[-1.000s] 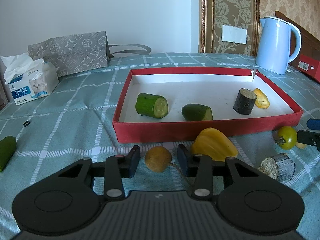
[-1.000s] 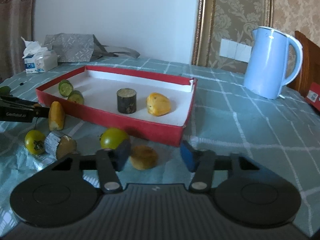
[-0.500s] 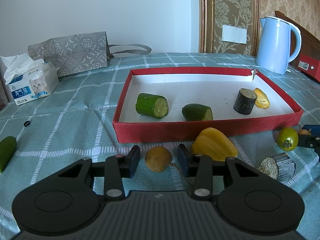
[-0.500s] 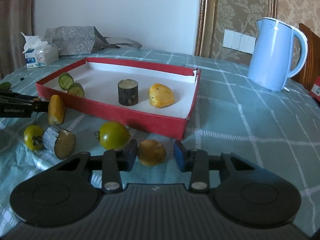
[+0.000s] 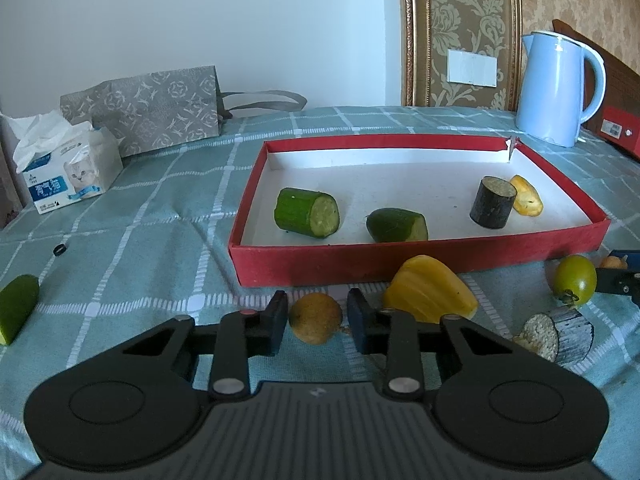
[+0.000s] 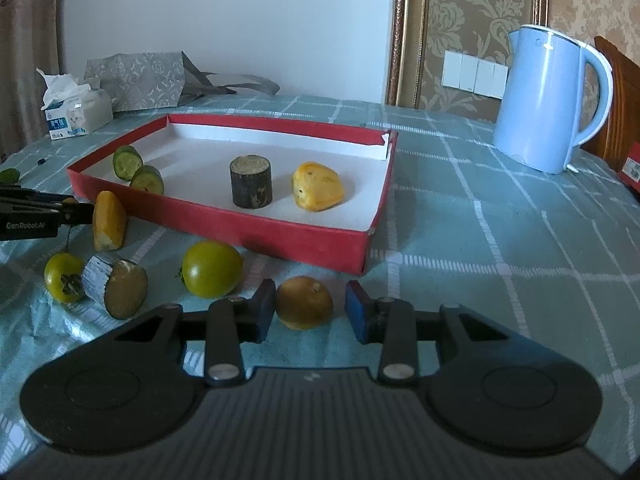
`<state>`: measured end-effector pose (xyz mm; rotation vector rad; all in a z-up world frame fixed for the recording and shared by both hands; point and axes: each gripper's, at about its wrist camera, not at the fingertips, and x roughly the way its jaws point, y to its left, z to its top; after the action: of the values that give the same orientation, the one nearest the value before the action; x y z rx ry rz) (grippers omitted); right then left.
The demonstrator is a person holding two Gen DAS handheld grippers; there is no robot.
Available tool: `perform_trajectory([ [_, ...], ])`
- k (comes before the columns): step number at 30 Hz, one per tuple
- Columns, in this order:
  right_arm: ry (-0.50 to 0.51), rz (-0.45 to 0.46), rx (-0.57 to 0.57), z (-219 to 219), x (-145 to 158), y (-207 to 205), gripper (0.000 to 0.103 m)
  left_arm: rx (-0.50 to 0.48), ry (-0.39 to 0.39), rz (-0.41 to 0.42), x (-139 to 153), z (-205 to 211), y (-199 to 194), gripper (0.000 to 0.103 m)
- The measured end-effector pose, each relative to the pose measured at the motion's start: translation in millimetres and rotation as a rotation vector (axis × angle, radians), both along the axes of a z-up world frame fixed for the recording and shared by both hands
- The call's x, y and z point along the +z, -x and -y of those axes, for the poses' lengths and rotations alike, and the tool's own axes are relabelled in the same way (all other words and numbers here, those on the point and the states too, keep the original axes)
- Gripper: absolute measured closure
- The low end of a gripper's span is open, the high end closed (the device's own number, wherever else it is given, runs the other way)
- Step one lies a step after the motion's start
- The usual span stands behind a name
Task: Organize fruits
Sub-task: 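Carry the brown fruit into the red tray and open the left tool while the right tool holds its fruit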
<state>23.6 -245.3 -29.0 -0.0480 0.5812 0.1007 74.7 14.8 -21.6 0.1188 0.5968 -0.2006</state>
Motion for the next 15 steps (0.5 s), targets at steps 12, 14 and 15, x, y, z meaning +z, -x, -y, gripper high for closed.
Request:
perform_trajectory([
  [12, -0.005, -0.003, 0.000, 1.8, -0.1, -0.6, 0.068, 0.036, -0.023, 0.013, 1.0, -0.6, 3.1, 0.074],
  [14, -0.005, -0.005, 0.000, 1.0, -0.4, -1.1, 0.068, 0.046, -0.017, 0.009, 1.3, -2.9, 2.1, 0.074],
  [15, -0.003, -0.005, 0.000, 1.1, -0.4, -0.9, 0.068, 0.047, -0.016, 0.008, 1.5, -3.7, 2.1, 0.074],
])
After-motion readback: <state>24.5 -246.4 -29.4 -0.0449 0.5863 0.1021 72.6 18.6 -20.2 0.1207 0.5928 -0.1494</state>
